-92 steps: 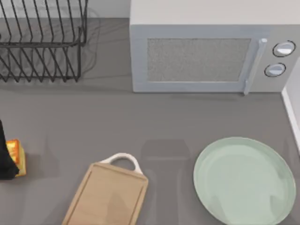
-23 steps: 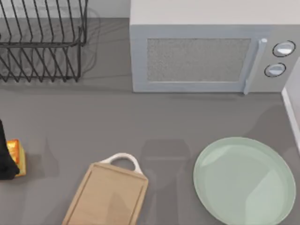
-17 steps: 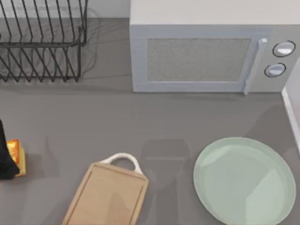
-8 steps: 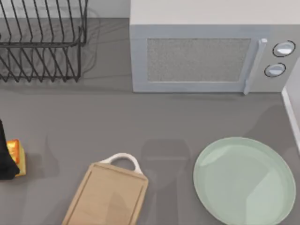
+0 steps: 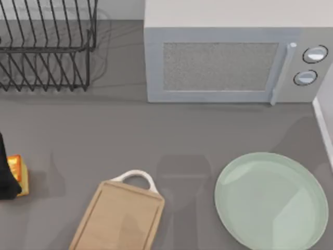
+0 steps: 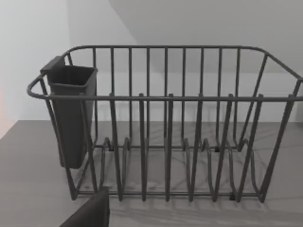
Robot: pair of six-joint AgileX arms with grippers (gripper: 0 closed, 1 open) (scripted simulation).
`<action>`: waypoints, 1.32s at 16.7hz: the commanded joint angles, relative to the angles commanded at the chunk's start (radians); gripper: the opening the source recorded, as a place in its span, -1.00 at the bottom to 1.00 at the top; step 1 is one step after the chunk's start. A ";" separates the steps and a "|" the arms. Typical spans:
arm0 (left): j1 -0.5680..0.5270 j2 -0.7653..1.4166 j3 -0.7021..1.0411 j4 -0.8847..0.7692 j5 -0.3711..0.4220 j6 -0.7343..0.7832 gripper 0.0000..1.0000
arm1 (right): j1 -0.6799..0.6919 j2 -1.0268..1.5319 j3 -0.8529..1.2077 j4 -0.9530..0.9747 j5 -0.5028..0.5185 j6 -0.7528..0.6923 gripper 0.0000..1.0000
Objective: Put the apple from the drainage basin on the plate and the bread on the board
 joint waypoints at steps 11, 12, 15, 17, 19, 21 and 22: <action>0.000 0.000 0.000 0.000 0.000 0.000 1.00 | -0.001 -0.176 0.126 -0.304 -0.002 -0.003 -1.00; 0.000 0.000 0.000 0.000 0.000 0.000 1.00 | -0.001 -0.176 0.126 -0.304 -0.002 -0.003 -1.00; 0.000 0.000 0.000 0.000 0.000 0.000 1.00 | 0.003 -0.182 0.129 -0.304 -0.001 0.003 -1.00; 0.000 0.000 0.000 0.000 0.000 0.000 1.00 | 0.020 -0.214 0.125 -0.318 0.002 0.027 -1.00; 0.000 0.000 0.000 0.000 0.000 0.000 1.00 | 0.050 -0.255 0.102 -0.343 0.005 0.068 -1.00; 0.000 0.000 0.000 0.000 0.000 0.000 1.00 | 0.093 -0.302 0.064 -0.375 0.010 0.124 -1.00; 0.000 0.000 0.000 0.000 0.000 0.000 1.00 | 0.118 -0.328 0.041 -0.392 0.012 0.156 -1.00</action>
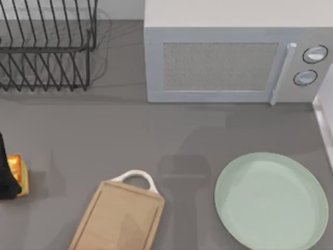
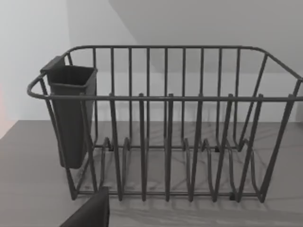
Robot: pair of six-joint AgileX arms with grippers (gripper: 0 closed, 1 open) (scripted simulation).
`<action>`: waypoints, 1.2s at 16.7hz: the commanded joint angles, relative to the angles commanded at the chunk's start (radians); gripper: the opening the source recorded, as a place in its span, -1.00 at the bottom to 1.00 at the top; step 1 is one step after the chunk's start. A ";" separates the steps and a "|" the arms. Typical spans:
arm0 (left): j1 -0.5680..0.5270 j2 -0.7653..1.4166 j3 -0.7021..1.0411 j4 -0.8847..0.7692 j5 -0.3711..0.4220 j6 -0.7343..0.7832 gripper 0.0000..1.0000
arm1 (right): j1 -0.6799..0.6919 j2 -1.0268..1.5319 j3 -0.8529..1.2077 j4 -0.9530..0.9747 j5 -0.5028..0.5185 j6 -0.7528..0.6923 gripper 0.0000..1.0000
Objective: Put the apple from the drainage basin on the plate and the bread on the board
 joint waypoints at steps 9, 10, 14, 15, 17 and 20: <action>0.000 0.000 0.000 0.000 0.000 0.000 1.00 | 0.334 -0.240 -0.218 -0.136 0.009 0.355 -1.00; 0.000 0.000 0.000 0.000 0.000 0.000 1.00 | 0.379 -0.264 -0.233 -0.142 0.008 0.394 -1.00; 0.000 0.000 0.000 0.000 0.000 0.000 1.00 | 0.548 -0.346 -0.271 -0.151 0.001 0.530 -1.00; 0.000 0.000 0.000 0.000 0.000 0.000 1.00 | 0.583 -0.362 -0.276 -0.150 -0.001 0.557 -1.00; 0.000 0.000 0.000 0.000 0.000 0.000 1.00 | 0.641 -0.386 -0.283 -0.148 -0.004 0.600 -1.00; 0.000 0.000 0.000 0.000 0.000 0.000 1.00 | 0.681 -0.403 -0.286 -0.145 -0.006 0.629 -1.00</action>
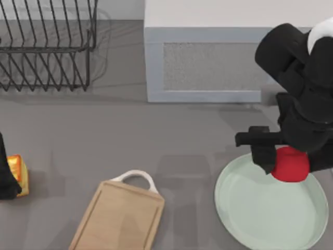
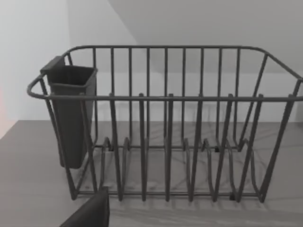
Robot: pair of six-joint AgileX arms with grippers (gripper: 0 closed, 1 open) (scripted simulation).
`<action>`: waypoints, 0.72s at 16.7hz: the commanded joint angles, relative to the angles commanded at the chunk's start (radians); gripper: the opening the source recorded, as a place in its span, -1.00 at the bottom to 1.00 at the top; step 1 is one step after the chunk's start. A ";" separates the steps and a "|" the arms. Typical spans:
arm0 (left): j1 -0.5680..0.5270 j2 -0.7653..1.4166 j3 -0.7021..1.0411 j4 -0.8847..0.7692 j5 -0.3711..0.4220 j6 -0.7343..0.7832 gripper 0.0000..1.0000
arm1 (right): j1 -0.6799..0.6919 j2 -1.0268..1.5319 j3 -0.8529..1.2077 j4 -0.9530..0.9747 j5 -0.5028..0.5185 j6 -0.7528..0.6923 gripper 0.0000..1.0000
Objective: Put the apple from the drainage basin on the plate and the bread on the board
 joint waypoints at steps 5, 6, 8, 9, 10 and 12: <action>0.000 0.000 0.000 0.000 0.000 0.000 1.00 | 0.000 0.000 0.000 0.000 0.000 0.000 -0.85; 0.000 0.000 0.000 0.000 0.000 0.000 1.00 | 0.000 0.000 0.000 0.000 0.000 0.000 -0.70; 0.000 0.000 0.000 0.000 0.000 0.000 1.00 | 0.000 0.000 0.000 0.000 0.000 0.000 -0.40; 0.000 0.000 0.000 0.000 0.000 0.000 1.00 | 0.000 0.000 0.000 0.000 0.000 0.000 -0.25; 0.000 0.000 0.000 0.000 0.000 0.000 1.00 | 0.000 0.000 0.000 0.000 0.000 0.000 -0.10; 0.000 0.000 0.000 0.000 0.000 0.000 1.00 | 0.000 0.000 0.000 0.000 0.000 0.000 0.21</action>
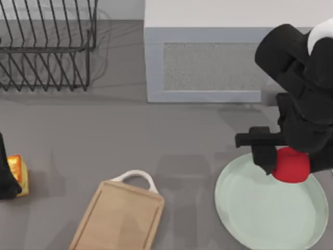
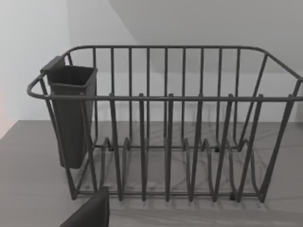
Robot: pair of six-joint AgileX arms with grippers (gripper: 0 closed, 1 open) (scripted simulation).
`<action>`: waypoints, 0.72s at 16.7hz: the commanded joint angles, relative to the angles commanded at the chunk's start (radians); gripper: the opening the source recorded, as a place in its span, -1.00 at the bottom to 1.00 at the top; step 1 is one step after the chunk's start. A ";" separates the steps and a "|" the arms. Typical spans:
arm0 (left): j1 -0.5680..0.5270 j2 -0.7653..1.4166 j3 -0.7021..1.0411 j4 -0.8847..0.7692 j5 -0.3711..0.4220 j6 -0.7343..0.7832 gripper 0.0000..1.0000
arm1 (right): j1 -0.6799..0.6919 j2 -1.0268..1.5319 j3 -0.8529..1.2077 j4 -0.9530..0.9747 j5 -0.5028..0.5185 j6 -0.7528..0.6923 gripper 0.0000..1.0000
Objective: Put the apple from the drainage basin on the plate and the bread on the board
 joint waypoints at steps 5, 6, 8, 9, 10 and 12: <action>0.000 0.000 0.000 0.000 0.000 0.000 1.00 | 0.000 0.000 0.000 0.000 0.000 0.000 0.96; 0.000 0.000 0.000 0.000 0.000 0.000 1.00 | 0.000 0.000 0.000 0.000 0.000 0.000 1.00; 0.000 0.000 0.000 0.000 0.000 0.000 1.00 | 0.000 0.000 0.000 0.000 0.000 0.000 1.00; 0.000 0.000 0.000 0.000 0.000 0.000 1.00 | 0.000 0.000 0.000 0.000 0.000 0.000 1.00; 0.000 0.000 0.000 0.000 0.000 0.000 1.00 | 0.000 0.000 0.000 0.000 0.000 0.000 1.00; 0.000 0.000 0.000 0.000 0.000 0.000 1.00 | 0.000 0.000 0.000 0.000 0.000 0.000 1.00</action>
